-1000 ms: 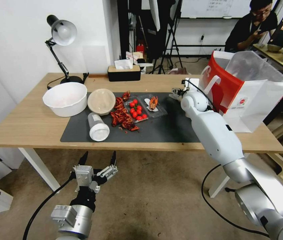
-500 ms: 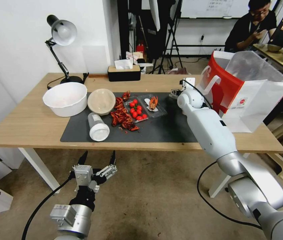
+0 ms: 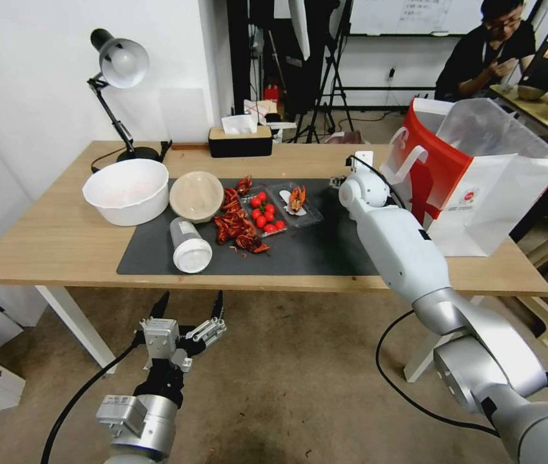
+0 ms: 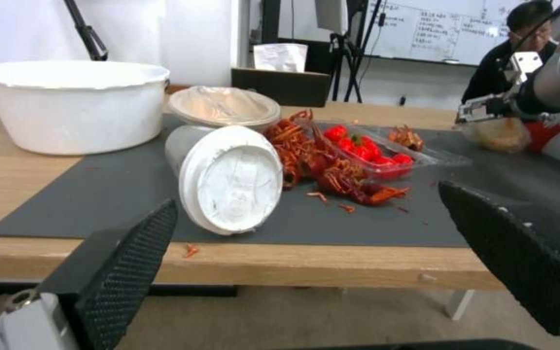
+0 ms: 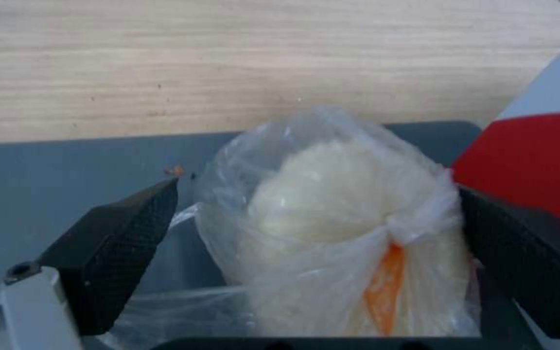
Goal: Pick up the trash from the table and place it into the takeout bag.
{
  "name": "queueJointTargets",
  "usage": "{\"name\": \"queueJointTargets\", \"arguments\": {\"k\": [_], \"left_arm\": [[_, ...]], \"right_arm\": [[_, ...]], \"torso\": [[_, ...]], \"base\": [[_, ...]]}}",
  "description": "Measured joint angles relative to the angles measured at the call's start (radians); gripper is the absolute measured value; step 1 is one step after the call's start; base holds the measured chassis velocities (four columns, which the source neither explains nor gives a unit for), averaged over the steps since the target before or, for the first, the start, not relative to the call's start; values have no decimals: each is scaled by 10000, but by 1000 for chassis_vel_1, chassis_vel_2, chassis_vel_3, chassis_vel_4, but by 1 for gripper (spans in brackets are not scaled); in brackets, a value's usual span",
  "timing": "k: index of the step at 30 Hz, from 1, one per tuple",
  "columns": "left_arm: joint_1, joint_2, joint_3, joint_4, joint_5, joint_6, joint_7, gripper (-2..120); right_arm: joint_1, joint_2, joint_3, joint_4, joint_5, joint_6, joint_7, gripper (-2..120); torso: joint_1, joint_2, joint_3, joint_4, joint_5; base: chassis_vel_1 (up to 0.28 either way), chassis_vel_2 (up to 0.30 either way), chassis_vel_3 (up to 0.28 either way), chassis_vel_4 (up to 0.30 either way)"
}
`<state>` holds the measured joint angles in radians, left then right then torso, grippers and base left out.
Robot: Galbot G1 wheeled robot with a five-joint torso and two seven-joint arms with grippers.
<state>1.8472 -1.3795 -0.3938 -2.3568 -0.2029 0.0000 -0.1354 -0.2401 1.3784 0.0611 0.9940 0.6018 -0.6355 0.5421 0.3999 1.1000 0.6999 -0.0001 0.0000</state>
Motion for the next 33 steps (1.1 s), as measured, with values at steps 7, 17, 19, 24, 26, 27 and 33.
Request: {"name": "queueJointTargets", "arguments": {"k": [7,17,19,24,26,27,33], "left_arm": [[36,-3,5,-29,0,-5,0,100],[45,-5,58,-29,56,-10,3,100],[50,3,58,-29,59,-10,5,100],[43,7,56,-36,65,-10,8,100],[42,4,59,-36,69,-11,8,100],[41,2,61,-36,71,-10,8,100],[30,2,64,-34,75,-11,9,100]], "right_arm": [[26,23,23,-110,-80,5,-25,100],[-76,-73,47,-29,1,94,8,88],[-88,-79,54,-15,36,116,15,80],[-122,-65,69,66,127,109,84,59],[-137,-57,71,92,145,106,110,53],[-145,-48,72,107,157,105,132,50],[-181,-41,75,206,244,105,245,31]], "torso": [[0,0,0,1,0],[0,0,0,1,0],[0,0,0,1,0],[1,0,0,1,-1],[0,0,0,0,-1],[1,0,0,0,-1],[0,0,0,1,-1]], "base": [[0,0,0,0],[0,0,0,0],[0,0,0,0],[0,0,0,0],[0,0,0,0],[0,0,0,0],[0,0,0,0]]}}
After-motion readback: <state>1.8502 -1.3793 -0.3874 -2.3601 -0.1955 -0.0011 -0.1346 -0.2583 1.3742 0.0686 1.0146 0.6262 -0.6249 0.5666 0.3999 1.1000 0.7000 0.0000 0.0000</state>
